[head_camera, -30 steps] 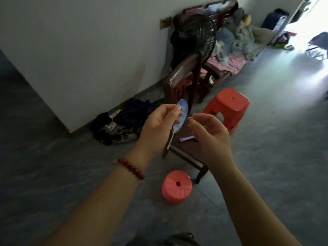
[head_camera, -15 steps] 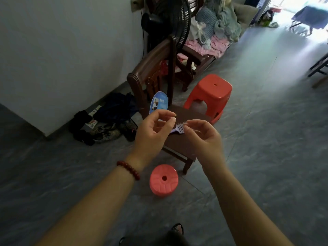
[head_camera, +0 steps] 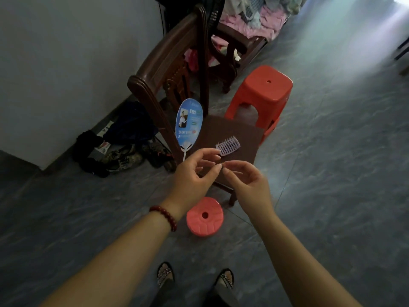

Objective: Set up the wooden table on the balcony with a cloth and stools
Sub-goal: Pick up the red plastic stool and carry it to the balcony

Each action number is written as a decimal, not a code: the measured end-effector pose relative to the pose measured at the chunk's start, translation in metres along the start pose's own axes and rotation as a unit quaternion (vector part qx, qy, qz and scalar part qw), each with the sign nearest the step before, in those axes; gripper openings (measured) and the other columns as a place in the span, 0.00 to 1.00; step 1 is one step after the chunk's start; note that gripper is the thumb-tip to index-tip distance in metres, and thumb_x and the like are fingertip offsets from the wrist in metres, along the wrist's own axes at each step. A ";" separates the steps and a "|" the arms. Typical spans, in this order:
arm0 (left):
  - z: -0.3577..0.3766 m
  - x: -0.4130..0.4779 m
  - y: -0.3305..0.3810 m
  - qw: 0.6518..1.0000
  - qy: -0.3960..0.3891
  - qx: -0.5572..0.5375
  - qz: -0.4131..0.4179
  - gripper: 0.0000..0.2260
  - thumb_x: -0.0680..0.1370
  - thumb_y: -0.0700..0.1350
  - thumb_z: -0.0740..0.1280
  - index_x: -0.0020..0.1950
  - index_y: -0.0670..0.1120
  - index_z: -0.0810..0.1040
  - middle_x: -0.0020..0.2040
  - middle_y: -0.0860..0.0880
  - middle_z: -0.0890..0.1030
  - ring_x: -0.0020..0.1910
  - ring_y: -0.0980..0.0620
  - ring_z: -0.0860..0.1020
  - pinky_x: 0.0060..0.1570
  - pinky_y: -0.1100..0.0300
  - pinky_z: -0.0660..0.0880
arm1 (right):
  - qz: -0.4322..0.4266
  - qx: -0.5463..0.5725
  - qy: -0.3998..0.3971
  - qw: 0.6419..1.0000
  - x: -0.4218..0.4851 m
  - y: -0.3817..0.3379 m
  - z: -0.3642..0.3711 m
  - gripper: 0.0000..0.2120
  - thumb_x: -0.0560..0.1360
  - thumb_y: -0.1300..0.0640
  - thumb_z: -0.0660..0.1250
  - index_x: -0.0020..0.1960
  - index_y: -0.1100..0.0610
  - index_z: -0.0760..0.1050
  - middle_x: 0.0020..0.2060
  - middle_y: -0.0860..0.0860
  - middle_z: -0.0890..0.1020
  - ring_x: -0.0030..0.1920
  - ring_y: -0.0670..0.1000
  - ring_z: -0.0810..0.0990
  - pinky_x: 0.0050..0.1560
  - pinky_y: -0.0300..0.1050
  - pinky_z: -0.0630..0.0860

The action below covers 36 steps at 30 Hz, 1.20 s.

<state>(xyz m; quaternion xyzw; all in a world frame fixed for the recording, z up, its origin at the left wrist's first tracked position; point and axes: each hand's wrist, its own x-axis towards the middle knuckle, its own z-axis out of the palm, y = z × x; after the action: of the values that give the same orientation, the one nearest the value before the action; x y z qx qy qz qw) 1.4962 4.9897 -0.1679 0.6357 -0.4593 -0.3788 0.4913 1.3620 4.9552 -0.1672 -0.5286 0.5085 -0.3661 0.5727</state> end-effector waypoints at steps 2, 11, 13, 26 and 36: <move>0.001 0.005 -0.016 1.000 -0.020 0.023 0.007 0.13 0.74 0.42 0.70 0.55 0.56 0.77 0.49 0.57 0.81 0.49 0.60 0.79 0.52 0.62 0.77 | 0.011 -0.006 0.009 1.000 0.006 0.017 0.004 0.06 0.73 0.62 0.71 0.45 0.51 0.80 0.41 0.48 0.85 0.44 0.46 0.84 0.45 0.38 0.79; 0.023 0.018 -0.112 0.995 -0.089 0.038 -0.030 0.10 0.74 0.41 0.69 0.51 0.54 0.77 0.46 0.56 0.81 0.45 0.62 0.80 0.48 0.69 0.74 | 0.051 -0.047 0.048 0.996 0.034 0.120 0.011 0.06 0.75 0.60 0.68 0.43 0.50 0.80 0.39 0.48 0.84 0.42 0.46 0.83 0.39 0.37 0.75; 0.031 0.017 -0.140 0.994 -0.096 0.046 -0.038 0.09 0.74 0.41 0.69 0.50 0.54 0.77 0.46 0.55 0.82 0.45 0.61 0.80 0.49 0.67 0.75 | 0.063 -0.059 0.052 0.995 0.039 0.148 0.012 0.06 0.75 0.60 0.68 0.42 0.50 0.80 0.38 0.48 0.83 0.40 0.45 0.81 0.39 0.37 0.74; 0.071 0.023 -0.338 0.951 -0.220 0.206 -0.072 0.16 0.70 0.37 0.68 0.55 0.50 0.76 0.51 0.52 0.79 0.47 0.54 0.78 0.51 0.58 0.76 | 0.138 -0.148 -0.005 0.979 0.066 0.332 0.029 0.03 0.76 0.58 0.67 0.46 0.54 0.79 0.36 0.46 0.81 0.29 0.34 0.77 0.30 0.25 0.70; 0.104 0.020 -0.469 0.844 -0.337 0.415 -0.044 0.32 0.71 0.41 0.68 0.73 0.44 0.60 0.69 0.45 0.65 0.63 0.45 0.72 0.58 0.51 0.72 | 0.165 -0.306 -0.056 0.936 0.089 0.462 0.042 0.11 0.77 0.57 0.64 0.58 0.57 0.77 0.52 0.49 0.82 0.45 0.44 0.78 0.42 0.34 0.68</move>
<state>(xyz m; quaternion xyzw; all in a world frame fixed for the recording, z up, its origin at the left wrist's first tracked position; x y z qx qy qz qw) 1.5049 4.9862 -0.6490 0.6327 -0.6827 -0.3649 -0.0204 1.3671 4.9595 -0.6396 -0.6066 0.6431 -0.0622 0.4631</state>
